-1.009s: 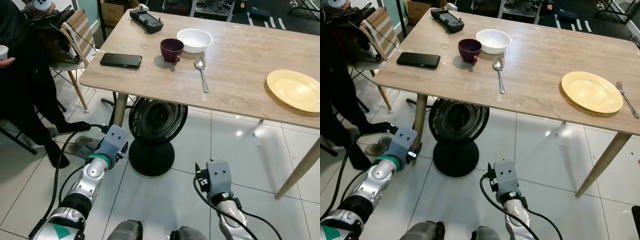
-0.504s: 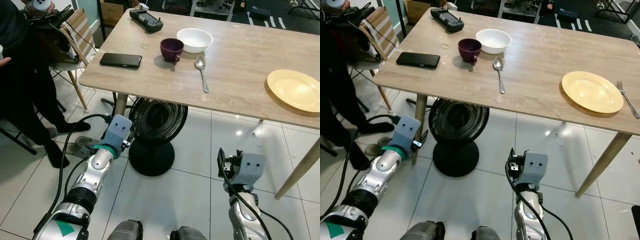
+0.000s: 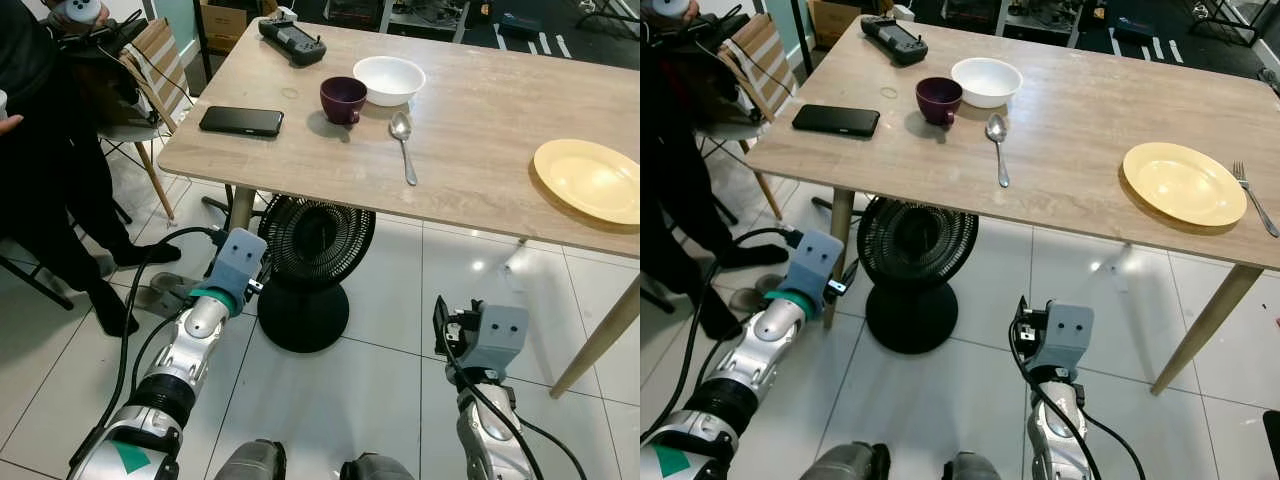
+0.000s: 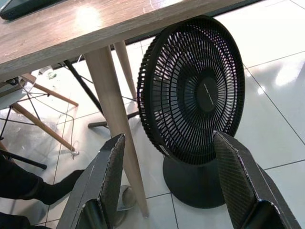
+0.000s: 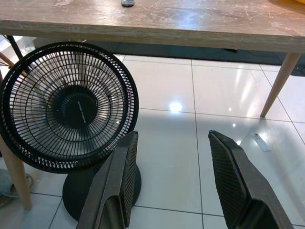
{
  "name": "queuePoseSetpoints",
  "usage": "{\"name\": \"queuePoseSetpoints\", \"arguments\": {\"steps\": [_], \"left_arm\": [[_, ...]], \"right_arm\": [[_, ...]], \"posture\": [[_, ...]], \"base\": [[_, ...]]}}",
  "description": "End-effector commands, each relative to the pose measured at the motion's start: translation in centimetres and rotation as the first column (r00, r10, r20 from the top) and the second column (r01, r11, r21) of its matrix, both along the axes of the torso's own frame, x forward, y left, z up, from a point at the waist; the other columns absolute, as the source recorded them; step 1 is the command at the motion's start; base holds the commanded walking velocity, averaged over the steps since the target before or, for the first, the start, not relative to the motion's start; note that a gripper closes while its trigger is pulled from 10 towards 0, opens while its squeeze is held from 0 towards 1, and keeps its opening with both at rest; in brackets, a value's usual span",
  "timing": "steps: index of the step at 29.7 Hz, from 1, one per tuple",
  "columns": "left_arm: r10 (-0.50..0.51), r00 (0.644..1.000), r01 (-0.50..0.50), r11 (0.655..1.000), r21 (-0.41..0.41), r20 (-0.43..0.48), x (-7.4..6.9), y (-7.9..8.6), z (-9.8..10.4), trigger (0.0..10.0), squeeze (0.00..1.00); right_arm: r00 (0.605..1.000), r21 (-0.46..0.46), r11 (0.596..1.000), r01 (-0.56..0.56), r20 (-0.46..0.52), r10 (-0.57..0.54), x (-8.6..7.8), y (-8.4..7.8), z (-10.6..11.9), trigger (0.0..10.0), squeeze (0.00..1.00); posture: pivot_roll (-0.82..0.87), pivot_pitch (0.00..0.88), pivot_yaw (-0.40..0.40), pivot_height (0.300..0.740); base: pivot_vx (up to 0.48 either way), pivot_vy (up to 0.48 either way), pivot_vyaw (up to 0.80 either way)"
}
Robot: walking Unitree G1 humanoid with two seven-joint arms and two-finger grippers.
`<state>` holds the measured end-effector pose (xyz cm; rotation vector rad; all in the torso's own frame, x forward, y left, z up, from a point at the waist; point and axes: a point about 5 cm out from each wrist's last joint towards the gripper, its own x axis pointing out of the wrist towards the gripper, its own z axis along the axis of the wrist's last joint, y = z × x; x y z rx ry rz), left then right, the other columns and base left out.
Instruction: Setting the table
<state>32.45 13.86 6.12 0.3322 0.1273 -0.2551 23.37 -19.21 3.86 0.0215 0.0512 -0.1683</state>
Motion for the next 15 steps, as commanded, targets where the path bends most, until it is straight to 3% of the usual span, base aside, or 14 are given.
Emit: {"name": "queuePoseSetpoints", "arguments": {"steps": [1, 15], "left_arm": [[-0.002, 1.000, 0.002, 1.000, 0.005, -0.011, -0.33, -0.04, -0.33, 10.0, 0.00], [-0.008, 1.000, 0.008, 1.000, 0.007, -0.016, -0.39, -0.20, -0.40, 10.0, 0.00]], "right_arm": [[1.000, 0.007, 1.000, 0.011, -0.020, -0.010, -0.32, -0.21, -0.27, 10.0, 0.00], [0.999, 0.007, 1.000, 0.015, -0.031, -0.014, -0.48, -0.16, -0.21, 10.0, 0.00]], "posture": [[0.02, 0.000, 0.035, 0.740], [0.02, 0.000, 0.039, 0.740]], "base": [[0.000, 0.000, 0.00], [0.000, 0.000, 0.00]]}}
